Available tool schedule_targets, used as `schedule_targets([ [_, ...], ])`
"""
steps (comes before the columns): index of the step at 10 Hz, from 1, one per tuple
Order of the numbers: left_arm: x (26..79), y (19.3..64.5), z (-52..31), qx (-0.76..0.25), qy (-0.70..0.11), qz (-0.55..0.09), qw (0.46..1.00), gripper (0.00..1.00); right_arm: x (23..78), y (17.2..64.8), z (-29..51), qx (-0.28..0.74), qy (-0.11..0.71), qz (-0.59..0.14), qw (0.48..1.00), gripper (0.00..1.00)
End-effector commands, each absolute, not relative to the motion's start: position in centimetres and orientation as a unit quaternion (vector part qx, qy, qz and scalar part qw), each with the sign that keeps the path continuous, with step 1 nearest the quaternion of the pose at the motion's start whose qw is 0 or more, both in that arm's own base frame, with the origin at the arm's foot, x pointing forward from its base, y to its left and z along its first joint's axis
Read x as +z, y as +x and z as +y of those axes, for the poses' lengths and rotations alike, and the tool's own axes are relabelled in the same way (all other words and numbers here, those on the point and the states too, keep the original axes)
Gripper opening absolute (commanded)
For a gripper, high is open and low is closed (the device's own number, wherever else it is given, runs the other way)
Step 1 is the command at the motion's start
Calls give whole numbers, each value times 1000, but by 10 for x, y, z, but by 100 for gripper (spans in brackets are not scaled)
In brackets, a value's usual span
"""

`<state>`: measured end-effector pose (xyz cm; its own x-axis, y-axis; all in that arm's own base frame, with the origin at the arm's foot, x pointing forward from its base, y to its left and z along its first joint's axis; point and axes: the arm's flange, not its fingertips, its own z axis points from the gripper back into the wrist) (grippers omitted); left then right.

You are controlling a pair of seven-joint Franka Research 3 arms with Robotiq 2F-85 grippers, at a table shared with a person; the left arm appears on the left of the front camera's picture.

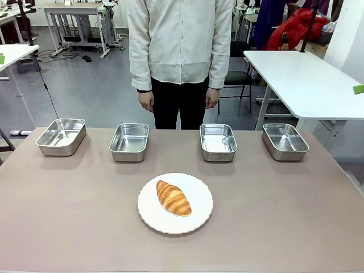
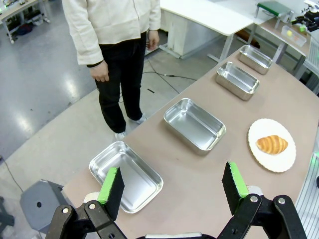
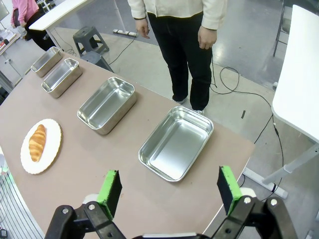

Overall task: Place the bread in the container.
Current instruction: Place the Butter Roll into the Airtight Container indicated by the human.

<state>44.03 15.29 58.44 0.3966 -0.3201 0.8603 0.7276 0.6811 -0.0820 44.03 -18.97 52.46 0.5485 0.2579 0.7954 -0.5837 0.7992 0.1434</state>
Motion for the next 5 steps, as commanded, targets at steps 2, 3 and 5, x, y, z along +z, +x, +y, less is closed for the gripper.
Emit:
schedule_targets([
  [2,586,441,153,-328,-235,-446,799,100,524,442,-190,245,205,-414,853,100],
  [3,586,441,153,-328,-235,-446,799,100,524,442,-190,245,205,-414,853,100],
  [5,586,441,153,-328,-235,-446,799,100,524,442,-190,245,205,-414,853,100],
])
